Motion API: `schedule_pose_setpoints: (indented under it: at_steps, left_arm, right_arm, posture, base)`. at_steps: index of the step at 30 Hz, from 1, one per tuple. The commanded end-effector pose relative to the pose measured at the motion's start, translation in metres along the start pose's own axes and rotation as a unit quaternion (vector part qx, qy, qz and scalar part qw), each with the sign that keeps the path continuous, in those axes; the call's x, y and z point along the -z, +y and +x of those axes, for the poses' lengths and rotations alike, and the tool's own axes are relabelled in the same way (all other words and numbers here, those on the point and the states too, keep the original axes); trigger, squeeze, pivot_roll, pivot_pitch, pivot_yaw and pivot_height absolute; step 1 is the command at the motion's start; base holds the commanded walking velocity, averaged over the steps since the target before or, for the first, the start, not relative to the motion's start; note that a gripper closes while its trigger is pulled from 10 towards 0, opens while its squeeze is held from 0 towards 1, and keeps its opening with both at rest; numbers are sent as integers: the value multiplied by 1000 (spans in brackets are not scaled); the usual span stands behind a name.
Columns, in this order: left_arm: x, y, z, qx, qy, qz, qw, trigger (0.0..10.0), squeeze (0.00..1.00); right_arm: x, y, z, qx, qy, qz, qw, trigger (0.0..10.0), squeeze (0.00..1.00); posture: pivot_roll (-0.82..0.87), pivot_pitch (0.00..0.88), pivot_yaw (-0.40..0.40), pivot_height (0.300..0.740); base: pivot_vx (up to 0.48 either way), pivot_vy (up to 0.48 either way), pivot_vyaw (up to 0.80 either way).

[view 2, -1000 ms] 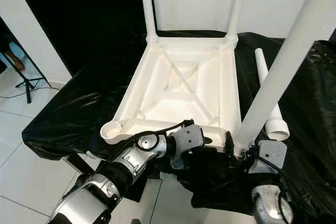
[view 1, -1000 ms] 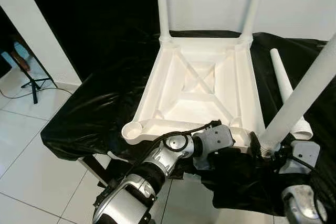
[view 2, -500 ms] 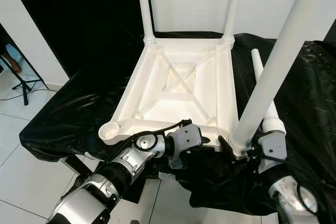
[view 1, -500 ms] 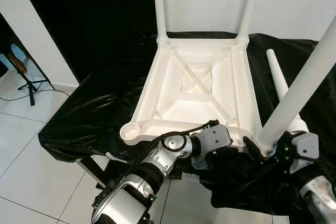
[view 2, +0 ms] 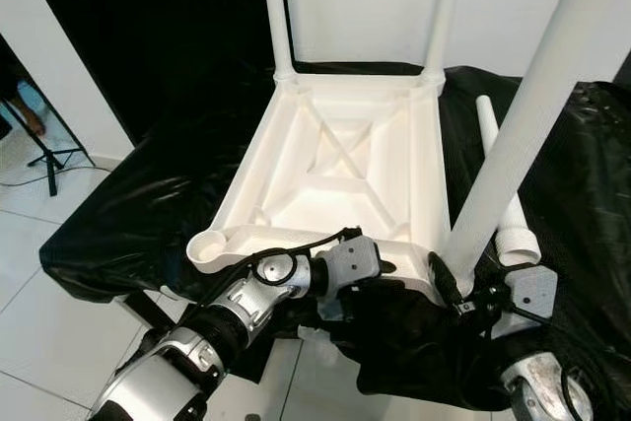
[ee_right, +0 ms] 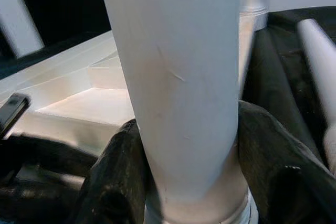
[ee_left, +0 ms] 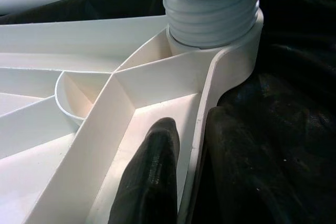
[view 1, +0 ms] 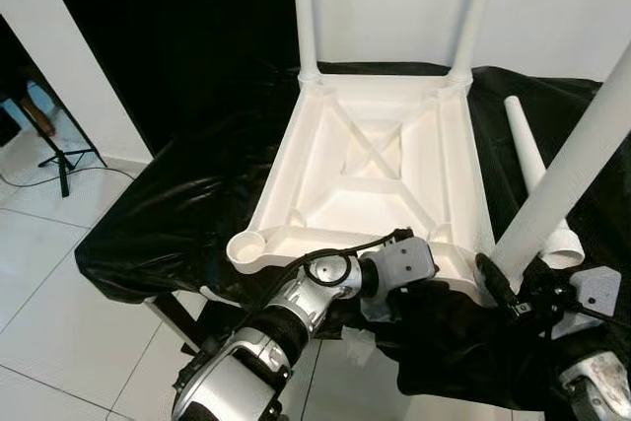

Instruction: Building children table

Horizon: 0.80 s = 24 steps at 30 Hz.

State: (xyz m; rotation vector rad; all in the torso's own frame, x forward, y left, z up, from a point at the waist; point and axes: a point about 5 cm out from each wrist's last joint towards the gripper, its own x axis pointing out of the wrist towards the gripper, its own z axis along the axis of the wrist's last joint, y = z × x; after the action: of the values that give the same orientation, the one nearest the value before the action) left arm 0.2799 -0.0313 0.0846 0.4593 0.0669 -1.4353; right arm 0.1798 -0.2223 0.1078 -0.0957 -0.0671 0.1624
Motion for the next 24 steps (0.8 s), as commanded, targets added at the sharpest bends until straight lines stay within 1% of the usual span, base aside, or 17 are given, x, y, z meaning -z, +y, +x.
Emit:
schedule_pose_setpoints:
  at_steps: [1,2,3,4,5,6,7,8,12,13,14,15,18,19,21,22,24]
  left_arm:
    - [33,-15,-6,16,67,-40,997,10000,0]
    - [33,-15,-6,16,67,-40,997,10000,0]
    - [33,-15,-6,18,68,-40,997,10000,0]
    - [33,-15,-6,18,68,-40,997,10000,0]
    - [33,-16,-6,20,68,-39,997,10000,0]
    - [33,-16,-6,20,68,-39,997,10000,0]
    - [32,-16,-5,21,67,-39,997,10000,0]
    - [31,-15,-5,21,66,-38,997,10000,0]
    - [30,-15,-4,22,65,-38,997,10000,0]
    - [31,-16,-5,23,66,-38,997,10000,0]
    - [31,-16,-5,23,66,-38,997,10000,0]
    - [32,-17,-6,24,67,-38,997,10000,0]
    - [33,-18,-6,24,67,-39,997,10000,0]
    - [33,-17,-6,22,67,-40,997,10000,0]
    - [33,-17,-6,20,67,-41,997,10000,0]
    - [32,-17,-5,19,65,-41,997,10000,0]
    - [32,-17,-5,19,65,-41,997,10000,0]
  right_arm:
    - [20,0,-13,62,55,4,997,0,0]
    - [20,0,-13,62,55,4,997,0,0]
    - [20,-4,-13,124,51,-6,991,0,0]
    - [20,-4,-13,124,51,-6,991,0,0]
    - [19,-9,-14,174,49,-27,983,0,0]
    - [19,-9,-14,174,49,-27,983,0,0]
    - [18,-11,-14,212,52,-58,974,0,0]
    - [19,-8,-15,230,55,-68,969,0,0]
    - [19,-3,-14,237,57,-62,968,0,0]
    - [19,0,-11,221,57,-48,972,3725,0]
    - [19,0,-11,221,57,-48,972,3725,0]
    - [18,1,-9,204,54,-46,976,10000,0]
    - [17,3,-6,193,52,-45,979,10000,0]
    - [15,3,-4,178,45,-42,982,10000,1000]
    - [13,3,-3,170,40,-40,984,10000,1000]
    - [10,10,-1,134,32,-49,989,10000,1000]
    - [10,10,-1,134,32,-49,989,10000,1000]
  posture:
    - [44,0,43,740]
    - [44,0,43,740]
    - [44,0,43,740]
    - [44,0,43,740]
    - [39,0,47,740]
    - [39,0,47,740]
    - [40,0,47,740]
    - [43,0,48,740]
    - [43,0,50,740]
    - [41,0,49,740]
    - [41,0,49,740]
    - [41,0,48,740]
    - [44,0,43,740]
    - [46,0,37,740]
    - [46,0,37,740]
    - [44,0,33,740]
    - [44,0,33,740]
  base:
    - [0,0,0]
    - [0,0,0]
    - [0,0,0]
    - [0,0,0]
    - [0,0,0]
    - [0,0,0]
    - [0,0,0]
    - [0,0,0]
    - [0,0,0]
    - [0,0,0]
    - [0,0,0]
    - [0,0,0]
    - [0,0,0]
    - [0,0,0]
    - [0,0,0]
    - [0,0,0]
    - [0,0,0]
